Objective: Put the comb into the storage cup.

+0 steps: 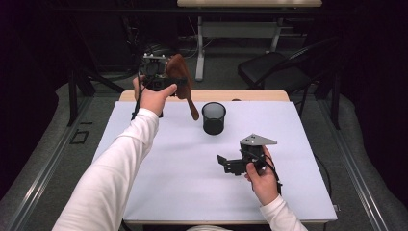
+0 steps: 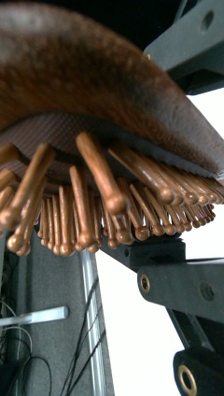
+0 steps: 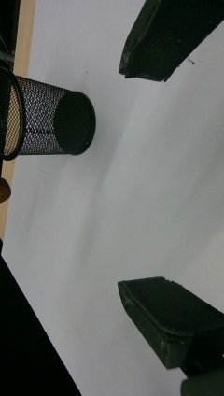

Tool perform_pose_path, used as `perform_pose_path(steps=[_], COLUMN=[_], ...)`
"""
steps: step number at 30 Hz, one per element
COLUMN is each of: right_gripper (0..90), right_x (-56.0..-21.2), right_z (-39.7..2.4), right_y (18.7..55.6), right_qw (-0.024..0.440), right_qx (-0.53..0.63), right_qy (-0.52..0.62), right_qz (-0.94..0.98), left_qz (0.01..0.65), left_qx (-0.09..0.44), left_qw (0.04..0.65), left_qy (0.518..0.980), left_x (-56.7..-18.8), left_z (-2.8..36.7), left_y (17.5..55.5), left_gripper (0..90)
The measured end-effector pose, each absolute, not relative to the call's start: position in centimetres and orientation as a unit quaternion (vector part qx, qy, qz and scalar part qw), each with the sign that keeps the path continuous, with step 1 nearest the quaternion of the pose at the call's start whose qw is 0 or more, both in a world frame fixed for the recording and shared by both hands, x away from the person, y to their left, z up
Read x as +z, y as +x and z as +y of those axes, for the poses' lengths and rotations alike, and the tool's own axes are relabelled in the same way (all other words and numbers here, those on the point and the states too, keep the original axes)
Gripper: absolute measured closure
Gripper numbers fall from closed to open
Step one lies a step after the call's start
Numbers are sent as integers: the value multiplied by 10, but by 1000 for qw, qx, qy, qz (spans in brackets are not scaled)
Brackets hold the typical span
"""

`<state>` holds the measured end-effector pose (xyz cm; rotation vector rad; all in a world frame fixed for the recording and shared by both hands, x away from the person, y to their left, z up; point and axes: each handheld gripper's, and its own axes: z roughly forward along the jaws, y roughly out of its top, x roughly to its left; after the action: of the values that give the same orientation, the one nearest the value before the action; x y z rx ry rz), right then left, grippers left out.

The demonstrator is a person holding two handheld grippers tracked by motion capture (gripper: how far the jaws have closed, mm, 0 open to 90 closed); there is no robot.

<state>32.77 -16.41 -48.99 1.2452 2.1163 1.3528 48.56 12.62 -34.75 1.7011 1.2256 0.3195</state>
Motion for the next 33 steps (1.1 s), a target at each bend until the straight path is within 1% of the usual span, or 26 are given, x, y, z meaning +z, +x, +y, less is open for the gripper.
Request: perform_pose_path(steps=[5,22,33], right_gripper=[0,0,0], right_x=[-490,-492,-491], right_z=[-164,-165,-164], right_y=[328,329,329], right_qw=[168,169,168], right_qx=[475,474,477], right_qy=[437,439,435], right_qz=[746,745,745], left_qz=[510,518,528], left_qx=[137,147,143], left_qw=[501,519,537], left_qy=[686,663,642], left_x=[-349,-353,-355], left_z=[130,127,123], left_y=[490,496,496], left_gripper=[477,476,476])
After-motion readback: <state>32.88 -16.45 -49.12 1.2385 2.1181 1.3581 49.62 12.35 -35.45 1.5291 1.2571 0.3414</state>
